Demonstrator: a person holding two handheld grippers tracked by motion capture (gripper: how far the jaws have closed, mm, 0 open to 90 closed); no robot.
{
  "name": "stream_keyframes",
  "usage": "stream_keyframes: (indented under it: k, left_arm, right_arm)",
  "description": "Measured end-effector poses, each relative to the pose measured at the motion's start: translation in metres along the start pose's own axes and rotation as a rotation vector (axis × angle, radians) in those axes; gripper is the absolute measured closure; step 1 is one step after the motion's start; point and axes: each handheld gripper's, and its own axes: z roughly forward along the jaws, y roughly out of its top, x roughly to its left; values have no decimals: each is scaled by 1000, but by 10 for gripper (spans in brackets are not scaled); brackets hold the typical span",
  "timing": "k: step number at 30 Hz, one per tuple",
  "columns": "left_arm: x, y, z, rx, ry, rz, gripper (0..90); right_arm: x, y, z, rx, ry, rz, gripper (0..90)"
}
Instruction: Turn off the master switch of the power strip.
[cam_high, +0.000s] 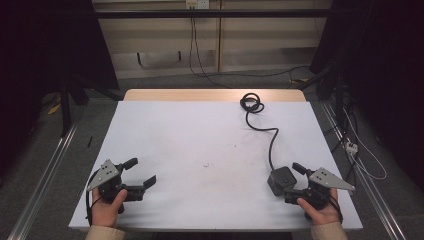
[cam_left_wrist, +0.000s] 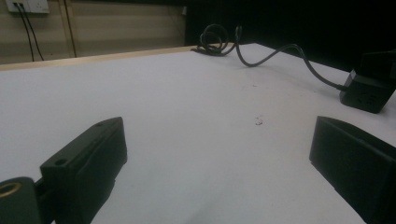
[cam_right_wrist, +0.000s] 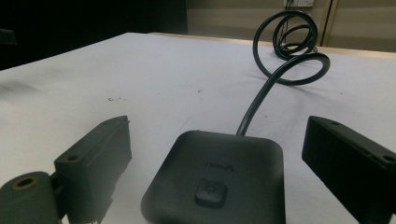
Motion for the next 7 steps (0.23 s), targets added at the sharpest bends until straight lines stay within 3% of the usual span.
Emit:
stream_keyframes:
  k: [7]
  left_arm:
    - [0, 0, 1, 2, -4, 1, 39]
  right_arm:
    - [0, 0, 0, 1, -2, -2, 81]
